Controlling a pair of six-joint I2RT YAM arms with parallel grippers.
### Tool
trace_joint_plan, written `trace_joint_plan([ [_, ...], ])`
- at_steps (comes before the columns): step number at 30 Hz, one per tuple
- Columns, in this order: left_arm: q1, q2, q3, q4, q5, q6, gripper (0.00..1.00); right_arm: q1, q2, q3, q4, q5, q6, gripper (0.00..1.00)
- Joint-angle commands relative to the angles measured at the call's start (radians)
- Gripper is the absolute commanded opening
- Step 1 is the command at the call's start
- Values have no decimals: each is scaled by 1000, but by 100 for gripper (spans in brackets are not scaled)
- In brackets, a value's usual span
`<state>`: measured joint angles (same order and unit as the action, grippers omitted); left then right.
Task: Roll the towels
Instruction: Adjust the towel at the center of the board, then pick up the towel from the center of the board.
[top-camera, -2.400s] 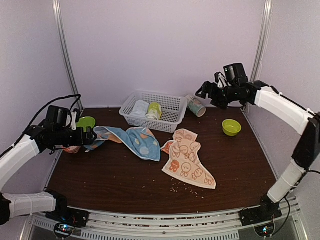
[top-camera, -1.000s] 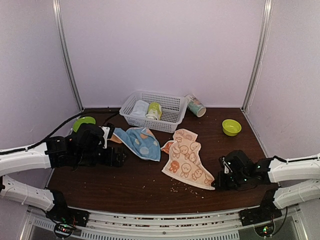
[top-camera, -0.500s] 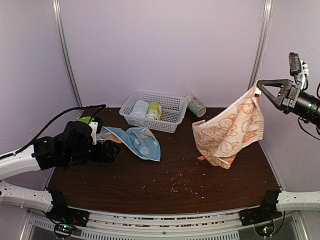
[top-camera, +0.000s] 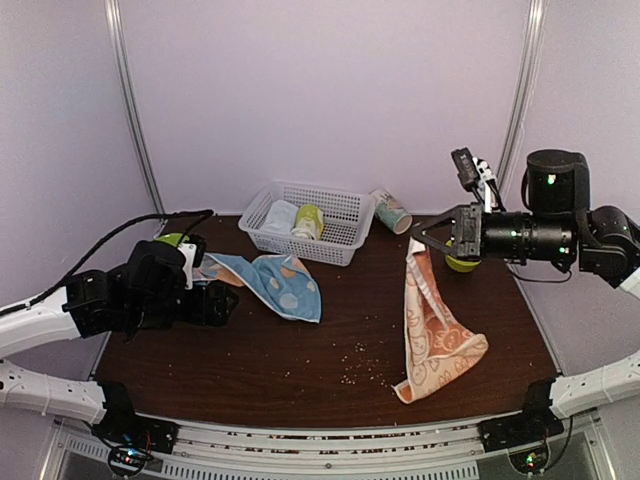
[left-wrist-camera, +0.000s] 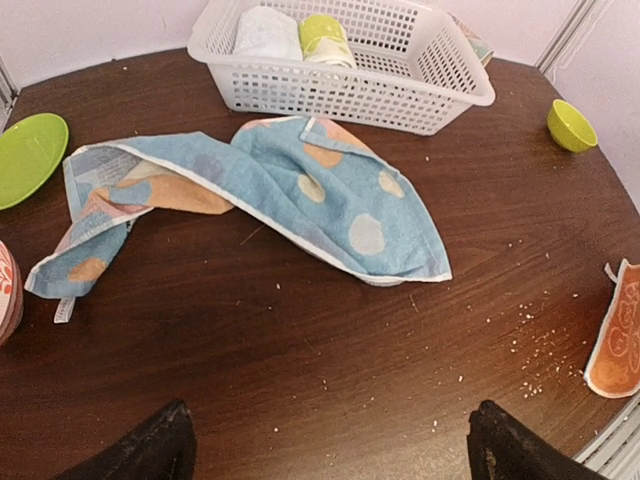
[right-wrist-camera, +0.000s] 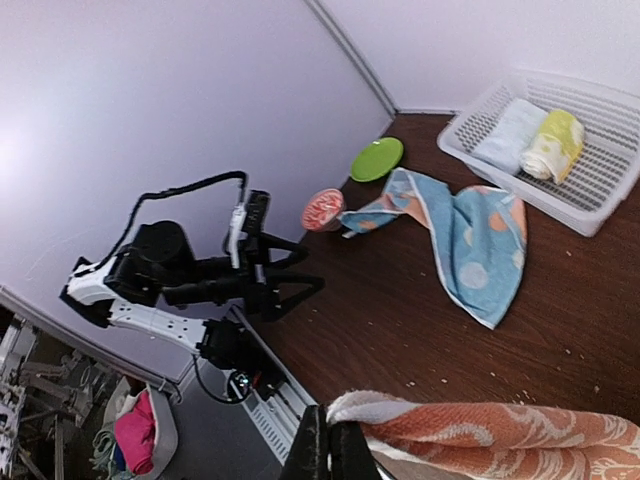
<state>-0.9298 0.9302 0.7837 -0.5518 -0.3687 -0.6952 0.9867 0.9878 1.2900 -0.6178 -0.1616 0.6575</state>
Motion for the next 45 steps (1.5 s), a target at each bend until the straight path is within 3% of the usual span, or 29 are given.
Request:
trace_joint_plan([
  [1,-4,-22,78,-29,-53,38,97,120,121,283,0,-11,-137,0],
  [5,-4,-48,107,-51,-83,62,97,182,183,485,-92,62,-235,0],
  [11,-4,-68,75,-11,-38,106,98,176,83,440,-166,272,-333,0],
  [16,-6,10,24,89,86,118,98,128,-69,112,-189,422,-310,0],
  [22,-20,117,-46,202,191,112,97,84,-219,-318,-99,458,-151,0],
  [25,-45,163,-50,221,210,118,97,73,-243,-446,-44,460,-84,0],
  [31,-199,260,5,179,204,170,97,58,-238,-506,-5,486,-41,0],
  [34,-286,307,21,139,207,166,92,48,-232,-505,-1,484,-45,0],
  [40,-401,303,2,134,283,119,86,37,-222,-507,4,462,-55,0],
  [45,-569,345,56,118,271,189,84,34,-222,-525,13,457,-53,0],
])
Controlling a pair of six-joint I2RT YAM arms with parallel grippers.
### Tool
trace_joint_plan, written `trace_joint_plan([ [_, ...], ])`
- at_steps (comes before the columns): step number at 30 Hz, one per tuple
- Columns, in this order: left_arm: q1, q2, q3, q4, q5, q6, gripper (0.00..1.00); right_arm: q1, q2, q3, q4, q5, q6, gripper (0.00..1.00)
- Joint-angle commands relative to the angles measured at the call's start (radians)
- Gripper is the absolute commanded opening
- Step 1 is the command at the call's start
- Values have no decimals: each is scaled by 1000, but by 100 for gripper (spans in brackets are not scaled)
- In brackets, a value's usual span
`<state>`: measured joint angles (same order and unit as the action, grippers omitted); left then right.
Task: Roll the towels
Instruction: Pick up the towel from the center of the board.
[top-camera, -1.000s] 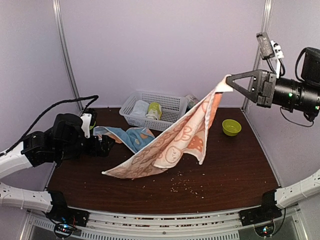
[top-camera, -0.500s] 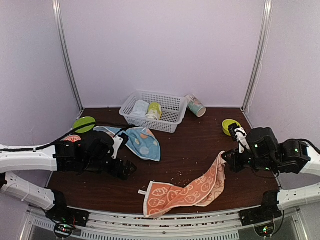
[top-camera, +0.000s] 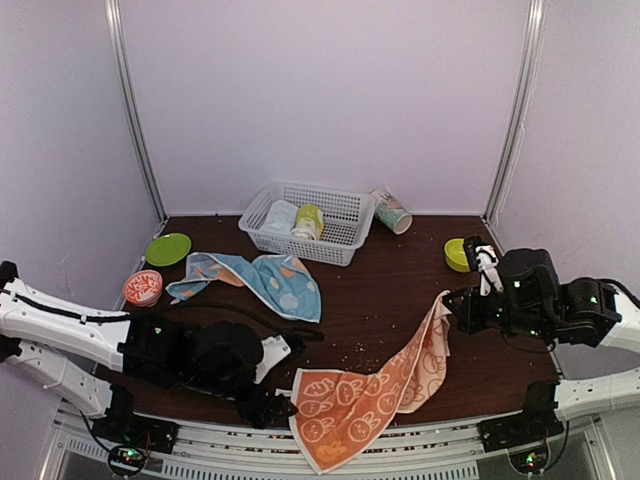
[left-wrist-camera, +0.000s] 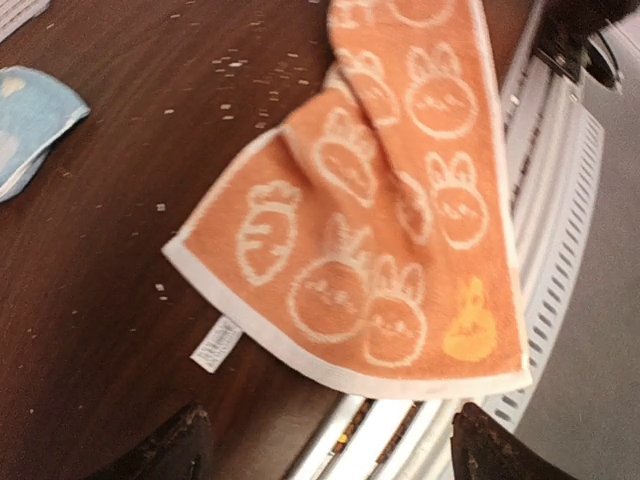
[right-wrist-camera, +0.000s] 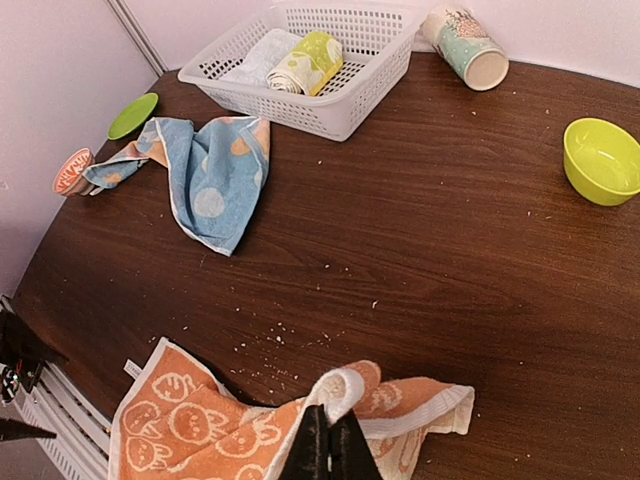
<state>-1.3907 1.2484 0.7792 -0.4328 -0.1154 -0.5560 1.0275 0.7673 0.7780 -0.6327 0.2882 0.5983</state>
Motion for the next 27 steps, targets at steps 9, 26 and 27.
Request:
trace_joint_plan([
  [9,-159,202,173,31,121,219,64,-16,11,-69,75,-25,28,0],
  [26,-220,432,238,-9,311,401,76,-43,118,-146,213,-57,134,0],
  [27,-220,443,244,-7,294,408,76,-49,120,-149,212,-53,141,0],
])
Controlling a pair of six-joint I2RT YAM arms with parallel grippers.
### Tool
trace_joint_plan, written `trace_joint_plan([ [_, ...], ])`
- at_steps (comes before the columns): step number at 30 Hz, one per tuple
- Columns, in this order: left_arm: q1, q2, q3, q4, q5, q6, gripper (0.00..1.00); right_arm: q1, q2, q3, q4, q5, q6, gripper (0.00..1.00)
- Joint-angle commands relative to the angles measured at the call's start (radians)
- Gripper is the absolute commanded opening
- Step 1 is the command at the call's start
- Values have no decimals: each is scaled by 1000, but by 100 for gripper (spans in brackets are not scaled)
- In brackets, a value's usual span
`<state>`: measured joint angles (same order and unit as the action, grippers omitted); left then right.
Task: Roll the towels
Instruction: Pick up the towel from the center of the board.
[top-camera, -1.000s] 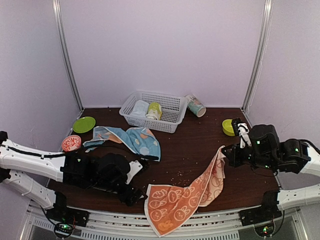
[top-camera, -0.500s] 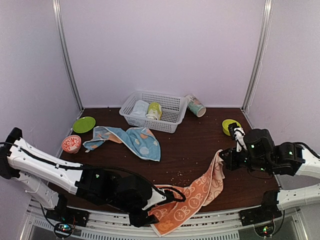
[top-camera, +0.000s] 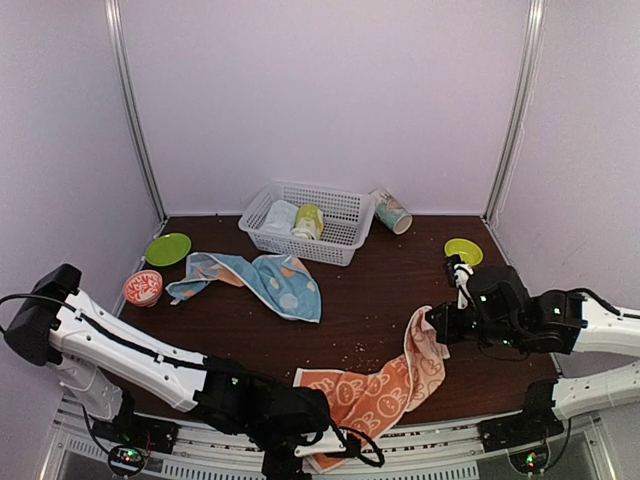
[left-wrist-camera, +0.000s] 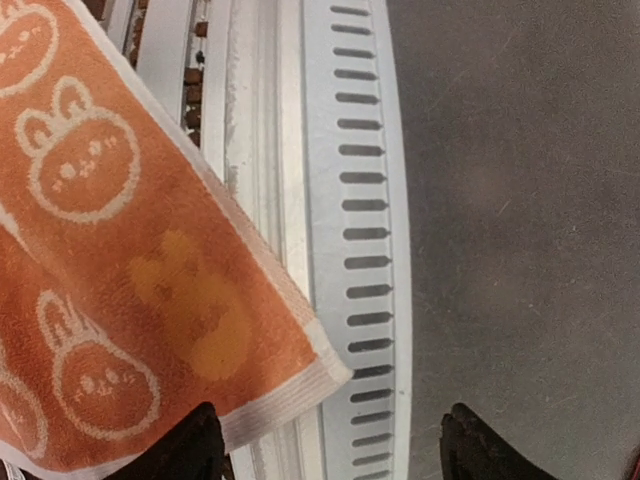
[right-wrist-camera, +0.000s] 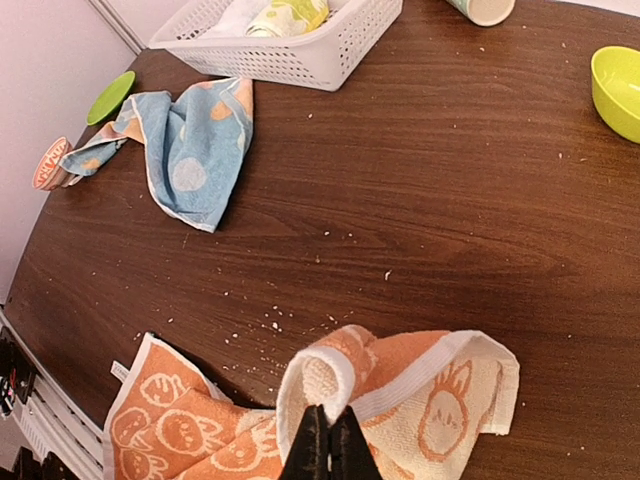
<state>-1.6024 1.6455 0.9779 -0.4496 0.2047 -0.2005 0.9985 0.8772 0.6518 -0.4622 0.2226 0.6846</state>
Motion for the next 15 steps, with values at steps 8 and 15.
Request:
trace_joint_plan([
  [8,-8,94,76,37,-149,67,74,-110,-22,-70,39,-23,96,0],
  [15,-8,123,99,29,-197,79,66,-149,-30,-91,54,-52,88,0],
])
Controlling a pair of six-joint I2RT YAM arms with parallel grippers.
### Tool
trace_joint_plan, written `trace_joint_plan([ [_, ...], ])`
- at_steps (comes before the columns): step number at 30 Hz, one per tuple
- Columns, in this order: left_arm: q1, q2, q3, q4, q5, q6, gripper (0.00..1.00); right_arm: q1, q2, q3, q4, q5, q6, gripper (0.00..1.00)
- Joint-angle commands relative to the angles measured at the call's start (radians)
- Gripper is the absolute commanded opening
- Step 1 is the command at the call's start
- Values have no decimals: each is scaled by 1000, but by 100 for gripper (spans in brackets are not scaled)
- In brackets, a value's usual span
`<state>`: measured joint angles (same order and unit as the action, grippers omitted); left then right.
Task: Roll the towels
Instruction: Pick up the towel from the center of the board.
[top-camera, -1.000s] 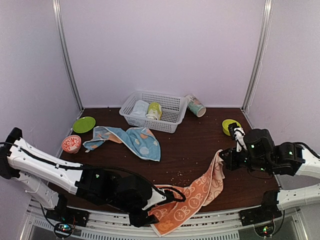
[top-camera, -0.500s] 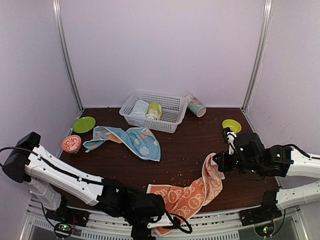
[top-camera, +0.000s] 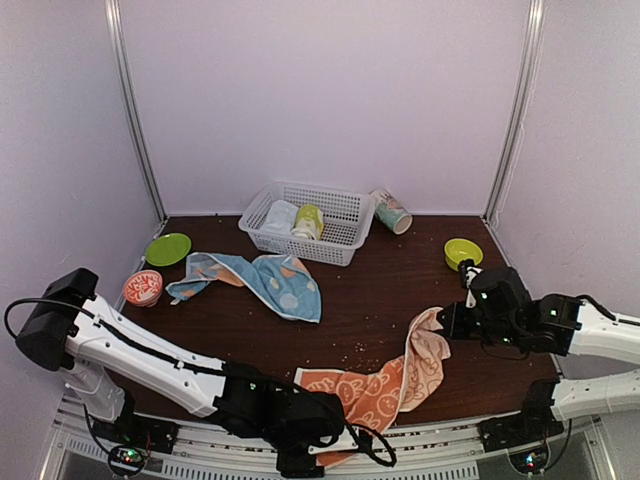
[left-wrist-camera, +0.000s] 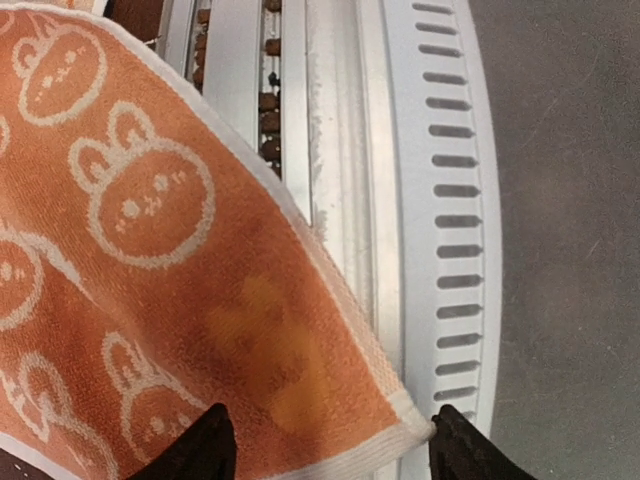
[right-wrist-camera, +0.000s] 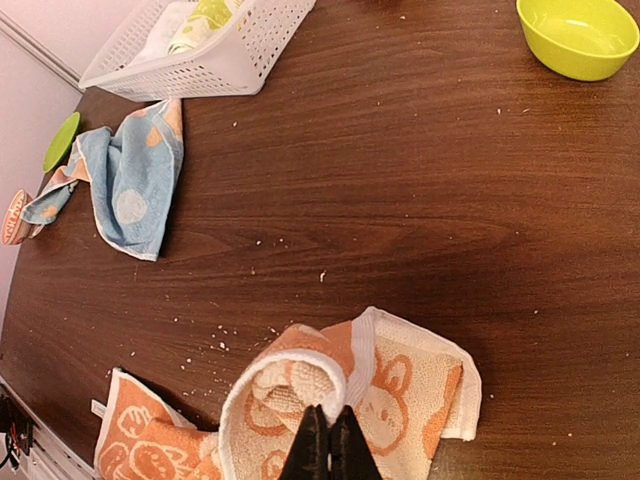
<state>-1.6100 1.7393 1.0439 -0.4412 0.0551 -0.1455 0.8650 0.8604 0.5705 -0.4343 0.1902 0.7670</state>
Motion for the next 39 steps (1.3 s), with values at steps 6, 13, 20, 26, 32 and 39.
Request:
trace_joint_plan([
  [6,-1,45,46,12,-48,30,62,-38,-10,-12,36,-37,-5,0],
  [13,-1,18,42,13,-84,16,38,-44,-19,-15,34,-48,-12,0],
  [20,8,-73,10,9,-206,-12,13,-46,-38,10,-8,-40,-28,0],
  [26,116,-221,-73,49,-221,-68,0,-49,-65,43,-56,-20,-49,0],
  [32,292,-326,-127,138,-201,-111,0,-65,-51,36,-35,-35,-48,0],
  [39,397,-371,-45,115,-303,-140,0,-113,-28,74,-30,-29,-95,0],
])
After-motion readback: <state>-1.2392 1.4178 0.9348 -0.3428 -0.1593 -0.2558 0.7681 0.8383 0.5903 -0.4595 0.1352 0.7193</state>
